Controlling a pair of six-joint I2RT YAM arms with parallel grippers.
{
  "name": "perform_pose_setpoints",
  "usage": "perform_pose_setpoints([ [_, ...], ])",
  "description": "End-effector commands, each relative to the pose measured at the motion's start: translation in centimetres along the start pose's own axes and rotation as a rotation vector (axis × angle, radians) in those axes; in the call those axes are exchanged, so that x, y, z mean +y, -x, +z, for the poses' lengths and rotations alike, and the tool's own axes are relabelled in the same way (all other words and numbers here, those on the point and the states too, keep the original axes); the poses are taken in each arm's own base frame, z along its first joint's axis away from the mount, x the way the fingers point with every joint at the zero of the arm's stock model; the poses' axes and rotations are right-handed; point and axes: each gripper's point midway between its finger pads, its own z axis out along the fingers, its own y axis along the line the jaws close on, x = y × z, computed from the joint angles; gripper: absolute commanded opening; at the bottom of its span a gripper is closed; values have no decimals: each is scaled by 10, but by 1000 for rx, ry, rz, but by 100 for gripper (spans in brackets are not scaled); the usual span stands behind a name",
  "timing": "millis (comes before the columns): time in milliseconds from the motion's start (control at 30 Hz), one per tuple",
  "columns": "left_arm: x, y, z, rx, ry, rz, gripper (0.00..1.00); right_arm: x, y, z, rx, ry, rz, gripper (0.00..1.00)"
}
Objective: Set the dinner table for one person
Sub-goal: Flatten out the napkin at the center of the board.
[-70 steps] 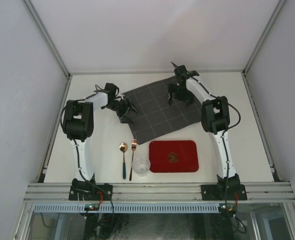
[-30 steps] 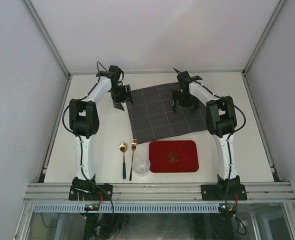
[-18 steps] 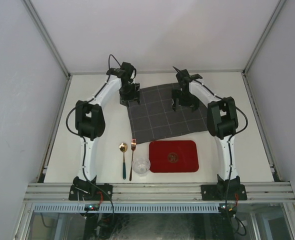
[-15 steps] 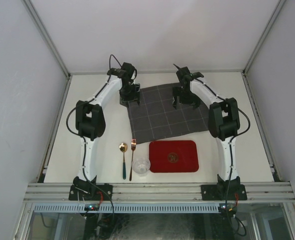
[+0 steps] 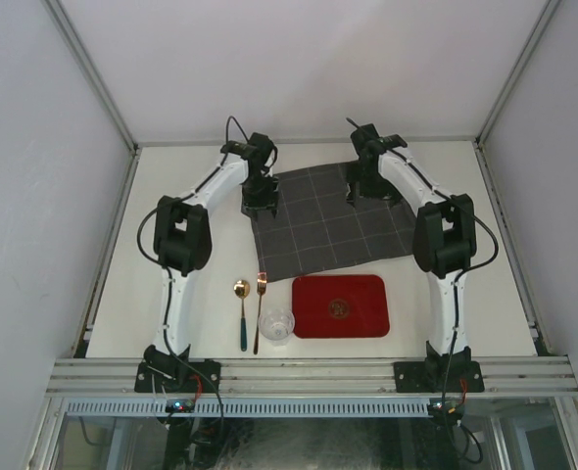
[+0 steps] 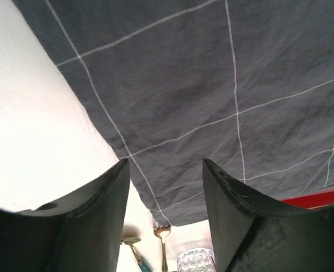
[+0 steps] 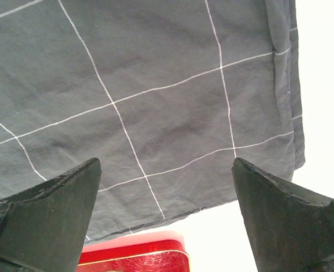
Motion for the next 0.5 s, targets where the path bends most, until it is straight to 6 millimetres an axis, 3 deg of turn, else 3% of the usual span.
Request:
perform_pose_setpoints([
  [0, -9, -2, 4, -1, -6, 44, 57, -9, 2, -3, -13, -24, 27, 99],
  [200, -10, -10, 17, 29, 8, 49, 39, -12, -5, 6, 12, -30, 26, 99],
  [467, -6, -17, 26, 53, 28, 51, 1, -13, -14, 17, 35, -33, 27, 95],
])
